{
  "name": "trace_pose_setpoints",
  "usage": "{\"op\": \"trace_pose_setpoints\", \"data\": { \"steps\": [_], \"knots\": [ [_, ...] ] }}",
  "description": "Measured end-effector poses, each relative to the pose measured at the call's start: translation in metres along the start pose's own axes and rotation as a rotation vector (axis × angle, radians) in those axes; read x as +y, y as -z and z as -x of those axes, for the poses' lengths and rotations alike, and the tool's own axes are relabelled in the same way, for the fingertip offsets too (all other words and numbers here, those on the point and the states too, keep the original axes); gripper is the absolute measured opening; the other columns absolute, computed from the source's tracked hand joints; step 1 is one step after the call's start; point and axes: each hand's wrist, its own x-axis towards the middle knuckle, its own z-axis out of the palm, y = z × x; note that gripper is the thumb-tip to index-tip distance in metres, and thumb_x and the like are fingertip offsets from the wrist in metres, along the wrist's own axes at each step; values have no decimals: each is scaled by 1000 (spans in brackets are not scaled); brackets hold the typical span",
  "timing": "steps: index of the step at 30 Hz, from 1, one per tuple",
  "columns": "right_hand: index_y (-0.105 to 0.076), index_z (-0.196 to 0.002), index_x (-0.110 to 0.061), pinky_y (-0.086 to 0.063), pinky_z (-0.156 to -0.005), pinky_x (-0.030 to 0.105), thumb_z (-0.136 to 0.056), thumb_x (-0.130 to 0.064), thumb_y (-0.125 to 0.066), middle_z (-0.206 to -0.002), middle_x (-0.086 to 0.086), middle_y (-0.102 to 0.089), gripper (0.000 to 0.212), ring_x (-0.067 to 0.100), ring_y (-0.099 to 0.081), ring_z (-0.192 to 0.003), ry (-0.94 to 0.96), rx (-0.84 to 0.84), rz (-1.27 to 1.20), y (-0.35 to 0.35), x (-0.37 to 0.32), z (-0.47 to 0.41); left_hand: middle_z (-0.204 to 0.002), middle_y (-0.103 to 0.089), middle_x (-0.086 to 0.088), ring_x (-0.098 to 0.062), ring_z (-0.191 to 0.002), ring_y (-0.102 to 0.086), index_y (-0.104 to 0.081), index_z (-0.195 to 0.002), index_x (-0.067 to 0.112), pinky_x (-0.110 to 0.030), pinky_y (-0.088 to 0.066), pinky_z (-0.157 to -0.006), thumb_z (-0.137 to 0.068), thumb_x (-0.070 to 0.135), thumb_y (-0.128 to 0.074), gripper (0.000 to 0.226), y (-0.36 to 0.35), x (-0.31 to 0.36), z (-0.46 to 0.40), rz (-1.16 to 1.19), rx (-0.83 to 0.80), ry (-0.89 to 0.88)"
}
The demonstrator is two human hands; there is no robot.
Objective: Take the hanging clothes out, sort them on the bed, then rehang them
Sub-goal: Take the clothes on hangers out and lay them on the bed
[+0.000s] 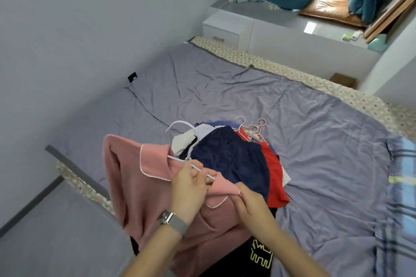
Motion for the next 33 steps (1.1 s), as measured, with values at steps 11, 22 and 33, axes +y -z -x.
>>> {"op": "trace_pose_setpoints", "data": {
  "steps": [11,22,33],
  "knots": [
    [-57,-118,-10,-41,-87,38,-92,-33,-56,-115,18,-64,35,36,-56,-111,-334,314,446,103,82,-139,-80,-71,2,-21,-81,-66,-63,-83,23,-33,-49,-74,-91,24,-53,12,65,-12,-35,-639,79,-204],
    [-41,-139,-15,-40,-101,28,-82,-24,-53,-139,9,-48,59,24,-48,-126,-211,-598,552,-134,6,-79,-100,-68,-9,-29,-91,-63,-59,-97,20,-33,-50,-72,-90,25,-43,18,180,-143,27,-924,205,247],
    [-49,-130,-15,-44,-92,29,-87,-26,-52,-128,7,-56,45,23,-54,-115,435,-910,585,-331,-229,48,-117,-65,1,-23,-109,-59,-59,-110,27,-26,-46,-83,-92,29,-41,25,341,-227,295,-684,650,630]
  ]
}}
